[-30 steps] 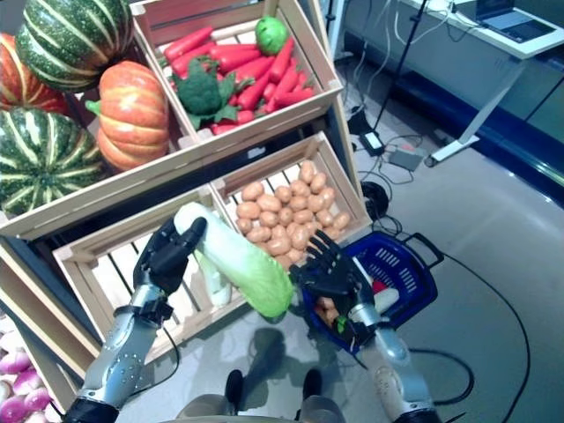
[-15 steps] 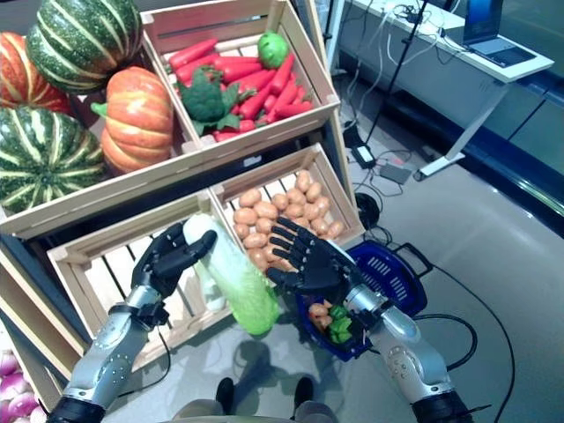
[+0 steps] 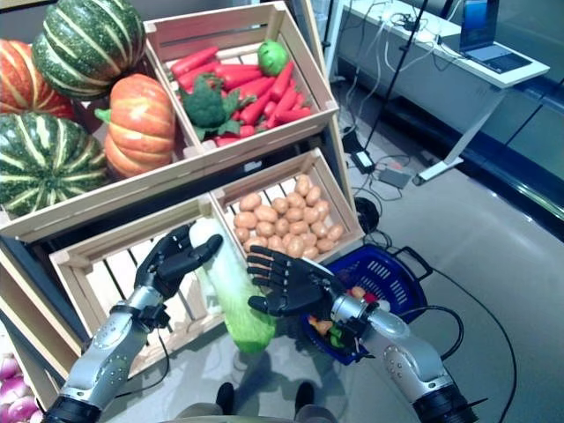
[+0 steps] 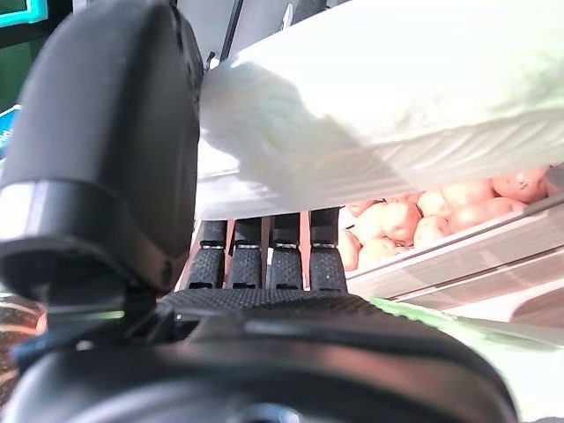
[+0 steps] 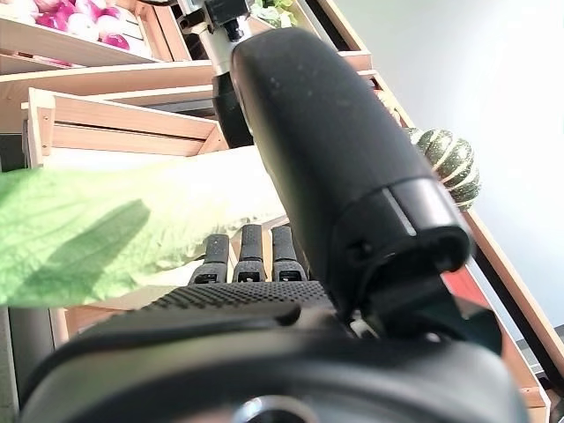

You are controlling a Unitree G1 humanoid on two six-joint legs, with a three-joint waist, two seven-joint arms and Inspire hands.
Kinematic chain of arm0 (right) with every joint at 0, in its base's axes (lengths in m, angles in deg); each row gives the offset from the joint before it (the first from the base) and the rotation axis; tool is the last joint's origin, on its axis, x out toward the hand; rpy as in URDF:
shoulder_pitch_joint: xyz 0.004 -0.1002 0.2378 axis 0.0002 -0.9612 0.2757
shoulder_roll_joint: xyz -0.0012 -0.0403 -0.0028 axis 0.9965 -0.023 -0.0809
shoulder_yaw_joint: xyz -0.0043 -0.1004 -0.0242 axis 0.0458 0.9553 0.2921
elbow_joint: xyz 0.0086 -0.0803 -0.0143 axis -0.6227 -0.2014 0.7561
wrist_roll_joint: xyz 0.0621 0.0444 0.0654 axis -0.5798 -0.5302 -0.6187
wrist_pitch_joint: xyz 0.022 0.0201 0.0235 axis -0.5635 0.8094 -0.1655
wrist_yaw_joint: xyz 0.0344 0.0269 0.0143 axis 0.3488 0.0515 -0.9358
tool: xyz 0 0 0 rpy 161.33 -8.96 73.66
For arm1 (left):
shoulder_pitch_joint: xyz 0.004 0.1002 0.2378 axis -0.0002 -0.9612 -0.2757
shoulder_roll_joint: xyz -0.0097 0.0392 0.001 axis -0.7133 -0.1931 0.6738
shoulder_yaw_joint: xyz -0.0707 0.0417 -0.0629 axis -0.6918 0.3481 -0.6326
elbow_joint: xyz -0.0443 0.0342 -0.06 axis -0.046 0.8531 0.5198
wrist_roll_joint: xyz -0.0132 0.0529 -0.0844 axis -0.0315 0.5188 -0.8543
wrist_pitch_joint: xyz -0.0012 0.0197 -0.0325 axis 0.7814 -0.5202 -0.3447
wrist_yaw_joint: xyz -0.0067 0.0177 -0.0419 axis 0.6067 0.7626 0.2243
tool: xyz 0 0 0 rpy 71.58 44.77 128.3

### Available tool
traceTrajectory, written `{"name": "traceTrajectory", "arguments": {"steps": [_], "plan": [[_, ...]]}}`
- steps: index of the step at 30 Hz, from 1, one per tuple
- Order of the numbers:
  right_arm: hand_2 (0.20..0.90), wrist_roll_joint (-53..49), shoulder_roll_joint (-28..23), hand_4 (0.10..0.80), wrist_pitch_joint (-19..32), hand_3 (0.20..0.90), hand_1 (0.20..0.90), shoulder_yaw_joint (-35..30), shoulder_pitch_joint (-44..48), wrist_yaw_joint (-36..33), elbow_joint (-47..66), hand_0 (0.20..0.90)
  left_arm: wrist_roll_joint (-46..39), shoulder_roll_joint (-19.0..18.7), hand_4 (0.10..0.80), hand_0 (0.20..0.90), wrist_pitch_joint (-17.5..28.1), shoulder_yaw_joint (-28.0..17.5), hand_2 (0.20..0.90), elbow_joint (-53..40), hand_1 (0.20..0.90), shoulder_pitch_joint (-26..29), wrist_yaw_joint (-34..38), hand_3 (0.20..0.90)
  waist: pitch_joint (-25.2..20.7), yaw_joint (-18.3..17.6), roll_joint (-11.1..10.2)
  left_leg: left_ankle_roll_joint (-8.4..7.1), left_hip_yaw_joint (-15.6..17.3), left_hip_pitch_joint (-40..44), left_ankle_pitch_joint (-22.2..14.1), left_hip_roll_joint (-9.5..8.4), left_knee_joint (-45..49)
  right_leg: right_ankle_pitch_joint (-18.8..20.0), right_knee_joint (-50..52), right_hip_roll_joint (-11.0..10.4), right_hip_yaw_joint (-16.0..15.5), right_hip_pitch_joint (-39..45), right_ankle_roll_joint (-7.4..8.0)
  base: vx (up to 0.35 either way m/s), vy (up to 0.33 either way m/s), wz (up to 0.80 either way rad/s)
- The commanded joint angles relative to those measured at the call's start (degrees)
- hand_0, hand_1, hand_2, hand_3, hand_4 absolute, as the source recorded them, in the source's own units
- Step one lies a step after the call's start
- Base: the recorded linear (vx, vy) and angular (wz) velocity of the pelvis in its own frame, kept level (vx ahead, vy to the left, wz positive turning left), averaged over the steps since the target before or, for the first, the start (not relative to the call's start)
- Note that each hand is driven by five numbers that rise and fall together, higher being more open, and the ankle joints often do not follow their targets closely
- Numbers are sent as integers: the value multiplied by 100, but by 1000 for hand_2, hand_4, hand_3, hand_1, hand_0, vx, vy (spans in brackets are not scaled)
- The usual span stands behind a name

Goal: Put vegetables into the basket

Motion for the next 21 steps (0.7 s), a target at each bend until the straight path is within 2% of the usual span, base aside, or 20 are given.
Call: {"name": "traceTrajectory", "arguments": {"steps": [1,5,12,21], "plan": [[900,-83,-100,800,-99,900,900,366,414,460,503,900,-251,-63,400,300,599,252,300,-819,300,955,-552,300,-481,121,-141,-133,33,4,-384,-91,7,-141,12,-321,-135,320,348,0,0,0],[900,-9,-181,800,-241,900,900,466,406,505,473,900,-374,-97,400,300,627,329,300,-893,300,985,-775,300,-489,114,-150,-133,50,10,-387,-80,7,-150,22,-319,-120,318,345,3,1,-1],[900,71,-138,800,-105,900,900,572,488,189,342,900,-302,-108,400,300,579,458,300,-972,300,1059,-819,300,-506,111,-151,-121,23,27,-401,-86,7,-144,10,-313,-77,330,348,0,0,0],[900,320,153,800,-35,900,900,405,302,-841,313,900,-82,-59,400,300,591,401,300,-1001,300,1000,-775,300,-526,53,-125,-109,51,33,-403,-73,7,-143,11,-309,-8,309,350,0,0,0]]}}
